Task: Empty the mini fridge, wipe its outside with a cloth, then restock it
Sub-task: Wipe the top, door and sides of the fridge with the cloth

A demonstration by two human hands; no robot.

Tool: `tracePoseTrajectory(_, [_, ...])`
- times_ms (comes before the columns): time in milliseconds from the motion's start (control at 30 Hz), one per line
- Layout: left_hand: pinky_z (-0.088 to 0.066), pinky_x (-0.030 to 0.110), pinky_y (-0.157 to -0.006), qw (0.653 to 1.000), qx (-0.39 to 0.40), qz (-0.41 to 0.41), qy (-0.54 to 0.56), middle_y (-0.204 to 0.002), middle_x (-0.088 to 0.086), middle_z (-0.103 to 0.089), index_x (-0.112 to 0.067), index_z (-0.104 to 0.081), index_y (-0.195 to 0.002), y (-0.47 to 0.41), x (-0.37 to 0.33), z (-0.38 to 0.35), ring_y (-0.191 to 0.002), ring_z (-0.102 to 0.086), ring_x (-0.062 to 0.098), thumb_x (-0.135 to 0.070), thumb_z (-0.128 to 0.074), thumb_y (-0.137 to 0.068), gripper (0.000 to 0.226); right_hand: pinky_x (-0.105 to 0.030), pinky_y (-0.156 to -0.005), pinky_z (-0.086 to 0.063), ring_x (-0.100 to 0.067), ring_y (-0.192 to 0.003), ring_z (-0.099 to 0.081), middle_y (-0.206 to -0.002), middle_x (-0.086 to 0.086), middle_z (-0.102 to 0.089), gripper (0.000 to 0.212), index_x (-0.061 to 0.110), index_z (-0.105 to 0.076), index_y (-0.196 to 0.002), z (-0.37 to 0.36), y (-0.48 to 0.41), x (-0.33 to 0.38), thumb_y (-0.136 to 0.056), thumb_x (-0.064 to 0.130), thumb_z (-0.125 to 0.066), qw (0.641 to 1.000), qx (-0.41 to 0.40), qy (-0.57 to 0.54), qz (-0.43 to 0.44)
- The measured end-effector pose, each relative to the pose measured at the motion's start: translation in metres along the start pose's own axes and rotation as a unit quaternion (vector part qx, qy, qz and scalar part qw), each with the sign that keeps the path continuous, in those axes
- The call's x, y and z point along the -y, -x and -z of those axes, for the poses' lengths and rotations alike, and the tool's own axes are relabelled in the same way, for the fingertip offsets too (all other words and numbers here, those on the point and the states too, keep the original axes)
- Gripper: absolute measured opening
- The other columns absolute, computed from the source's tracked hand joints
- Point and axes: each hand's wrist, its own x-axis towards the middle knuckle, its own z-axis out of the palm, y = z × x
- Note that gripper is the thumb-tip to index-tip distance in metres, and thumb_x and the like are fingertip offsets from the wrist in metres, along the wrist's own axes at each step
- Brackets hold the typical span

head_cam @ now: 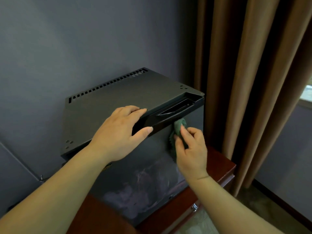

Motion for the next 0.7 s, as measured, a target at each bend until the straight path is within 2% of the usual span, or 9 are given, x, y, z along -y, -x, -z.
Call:
tracePoseTrajectory(67, [-0.033,0.034,-0.114,1.0,-0.001,-0.004,-0.003,-0.154,-0.015,-0.034,-0.035,-0.03,-0.156,0.001,-0.001,0.0,-0.142,-0.026,0.007,-0.07,-0.029,-0.093,0.072,0.002,-0.087,-0.034,0.003,-0.095,-0.045,-0.106,0.002,-0.053,0.034,0.003,-0.068,-0.124,0.008,-0.008,-0.012,-0.091,0.005,-0.07,0.999,0.001,0.016,0.038])
tracePoseTrajectory(167, [-0.032,0.033,-0.113,1.0,0.001,0.001,-0.006,-0.155,-0.016,-0.034,-0.035,-0.031,-0.155,0.001,-0.002,0.0,-0.143,-0.026,0.007,-0.069,-0.029,-0.093,0.071,0.003,-0.085,-0.033,0.004,-0.093,-0.045,-0.104,-0.001,-0.057,0.033,0.004,-0.067,-0.126,0.026,-0.031,-0.023,-0.093,0.008,-0.068,0.999,-0.002,0.019,0.032])
tracePoseTrajectory(333, [-0.032,0.034,-0.114,0.998,0.016,0.028,-0.05,-0.155,-0.015,-0.035,-0.035,-0.033,-0.154,0.004,-0.007,0.004,-0.143,-0.028,0.008,-0.069,-0.03,-0.095,0.068,-0.001,-0.084,-0.039,-0.004,-0.093,-0.055,-0.104,0.005,-0.058,0.035,0.009,-0.068,-0.125,0.05,-0.051,-0.04,-0.09,0.011,-0.073,0.995,0.072,-0.017,0.068])
tracePoseTrajectory(400, [-0.035,0.037,-0.115,0.994,-0.019,0.045,-0.098,-0.152,-0.009,-0.04,-0.03,-0.037,-0.153,0.008,-0.015,0.002,-0.141,-0.034,0.012,-0.069,-0.031,-0.096,0.068,-0.001,-0.085,-0.039,-0.001,-0.094,-0.055,-0.103,0.007,-0.059,0.035,0.009,-0.069,-0.123,0.063,-0.066,-0.048,-0.089,0.011,-0.074,0.993,0.086,-0.049,0.062])
tracePoseTrajectory(467, [-0.038,0.045,-0.113,0.985,-0.093,0.065,-0.127,-0.147,-0.002,-0.046,-0.024,-0.043,-0.149,0.013,-0.035,-0.007,-0.137,-0.04,0.02,-0.061,-0.037,-0.096,0.065,0.0,-0.085,-0.039,0.002,-0.095,-0.056,-0.102,0.009,-0.06,0.035,0.009,-0.07,-0.122,0.077,-0.084,-0.057,-0.087,0.01,-0.076,0.988,0.116,-0.071,0.073])
tracePoseTrajectory(600, [-0.025,0.056,-0.119,0.968,-0.18,0.049,-0.169,-0.151,0.014,-0.042,-0.019,-0.046,-0.15,0.012,-0.093,-0.055,-0.143,-0.036,0.035,-0.046,-0.053,-0.095,0.062,-0.002,-0.081,-0.041,0.008,-0.096,-0.056,-0.101,0.01,-0.059,0.037,0.011,-0.069,-0.124,0.091,-0.112,-0.076,-0.087,0.011,-0.075,0.973,0.171,-0.087,0.131])
tracePoseTrajectory(700, [-0.017,0.06,-0.121,0.956,-0.198,0.043,-0.212,-0.157,0.016,-0.037,-0.026,-0.042,-0.153,0.0,-0.115,-0.089,-0.147,-0.031,0.038,-0.048,-0.054,-0.094,0.064,-0.004,-0.08,-0.041,0.002,-0.092,-0.057,-0.101,0.006,-0.059,0.037,0.011,-0.07,-0.123,0.088,-0.118,-0.09,-0.086,0.011,-0.076,0.963,0.173,-0.096,0.185])
